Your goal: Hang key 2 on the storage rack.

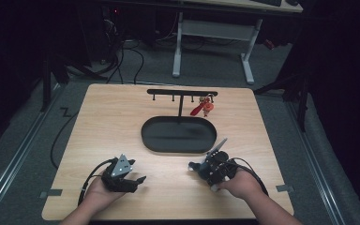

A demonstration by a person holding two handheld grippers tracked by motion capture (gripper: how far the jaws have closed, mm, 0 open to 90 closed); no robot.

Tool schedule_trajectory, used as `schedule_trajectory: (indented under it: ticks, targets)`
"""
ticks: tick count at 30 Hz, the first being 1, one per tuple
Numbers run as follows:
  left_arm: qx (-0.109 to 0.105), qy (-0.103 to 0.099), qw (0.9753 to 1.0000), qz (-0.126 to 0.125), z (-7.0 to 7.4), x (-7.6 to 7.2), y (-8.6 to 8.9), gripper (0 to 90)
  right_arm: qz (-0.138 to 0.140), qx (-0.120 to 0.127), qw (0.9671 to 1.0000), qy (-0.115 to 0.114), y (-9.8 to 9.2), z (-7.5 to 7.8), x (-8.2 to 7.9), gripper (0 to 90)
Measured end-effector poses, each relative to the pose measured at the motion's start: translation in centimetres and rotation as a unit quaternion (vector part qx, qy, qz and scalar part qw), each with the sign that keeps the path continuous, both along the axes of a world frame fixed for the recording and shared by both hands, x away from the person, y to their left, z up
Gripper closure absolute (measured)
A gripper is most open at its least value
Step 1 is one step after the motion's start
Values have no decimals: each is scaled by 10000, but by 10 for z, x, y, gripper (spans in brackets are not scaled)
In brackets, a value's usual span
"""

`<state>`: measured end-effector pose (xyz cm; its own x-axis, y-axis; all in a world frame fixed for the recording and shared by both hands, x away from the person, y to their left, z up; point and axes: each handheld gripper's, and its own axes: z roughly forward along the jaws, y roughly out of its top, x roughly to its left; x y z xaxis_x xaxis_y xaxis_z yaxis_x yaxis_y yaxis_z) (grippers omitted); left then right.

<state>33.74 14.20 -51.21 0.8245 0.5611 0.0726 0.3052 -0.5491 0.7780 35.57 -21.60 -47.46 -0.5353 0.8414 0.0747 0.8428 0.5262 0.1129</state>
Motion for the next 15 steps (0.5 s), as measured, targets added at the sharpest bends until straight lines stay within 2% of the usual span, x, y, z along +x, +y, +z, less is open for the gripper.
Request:
schedule_trajectory:
  ticks: [5, 7, 8, 15]
  targets:
    - [0, 8, 10000, -7, 0, 0, 0, 268, -28, 7, 10000, -3, 0, 13, 0, 469]
    - [5, 10, 10000, -15, 0, 0, 0, 268, -78, 33, 10000, 15, 0, 23, 1, 469]
    - [5, 10, 10000, -15, 0, 0, 0, 268, -15, 20, 10000, -1, -2, 28, 3, 469]
    - [8, 20, 10000, -13, 0, 0, 0, 268, -176, 37, 9998, 41, -3, 48, 10, 468]
